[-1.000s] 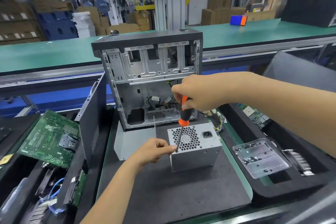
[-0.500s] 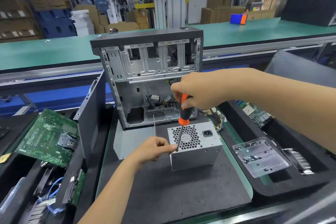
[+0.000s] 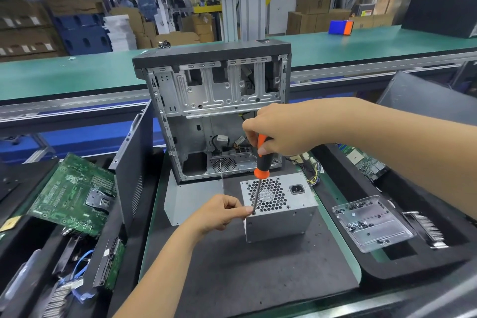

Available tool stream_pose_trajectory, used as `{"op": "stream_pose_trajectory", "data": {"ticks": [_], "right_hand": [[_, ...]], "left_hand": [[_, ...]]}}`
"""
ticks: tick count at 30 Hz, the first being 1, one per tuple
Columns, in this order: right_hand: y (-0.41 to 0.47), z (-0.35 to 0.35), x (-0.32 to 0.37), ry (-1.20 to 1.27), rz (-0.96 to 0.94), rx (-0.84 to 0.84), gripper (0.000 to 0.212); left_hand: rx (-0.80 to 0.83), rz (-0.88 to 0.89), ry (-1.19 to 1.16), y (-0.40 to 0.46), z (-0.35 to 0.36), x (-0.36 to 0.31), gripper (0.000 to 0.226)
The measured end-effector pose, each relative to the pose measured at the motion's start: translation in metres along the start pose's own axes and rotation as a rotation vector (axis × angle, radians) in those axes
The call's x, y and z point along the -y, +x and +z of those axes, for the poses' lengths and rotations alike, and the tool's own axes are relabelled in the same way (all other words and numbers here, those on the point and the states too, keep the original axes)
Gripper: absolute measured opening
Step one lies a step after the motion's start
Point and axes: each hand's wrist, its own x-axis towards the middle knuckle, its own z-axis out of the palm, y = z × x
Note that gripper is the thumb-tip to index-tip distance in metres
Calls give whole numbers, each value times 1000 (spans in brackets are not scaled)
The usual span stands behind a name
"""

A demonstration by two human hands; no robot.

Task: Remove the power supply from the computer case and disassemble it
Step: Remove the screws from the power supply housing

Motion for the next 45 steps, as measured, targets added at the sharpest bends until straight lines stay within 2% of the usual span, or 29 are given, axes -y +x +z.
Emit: {"op": "stream_pose_trajectory", "data": {"ticks": [38, 45], "right_hand": [[-1, 9, -5, -98, 43, -53, 18], [0, 9, 1, -96, -37, -114, 29]], "left_hand": [[-4, -8, 81, 6, 6, -5, 36], [38, -22, 51, 7, 5, -5, 32]]}}
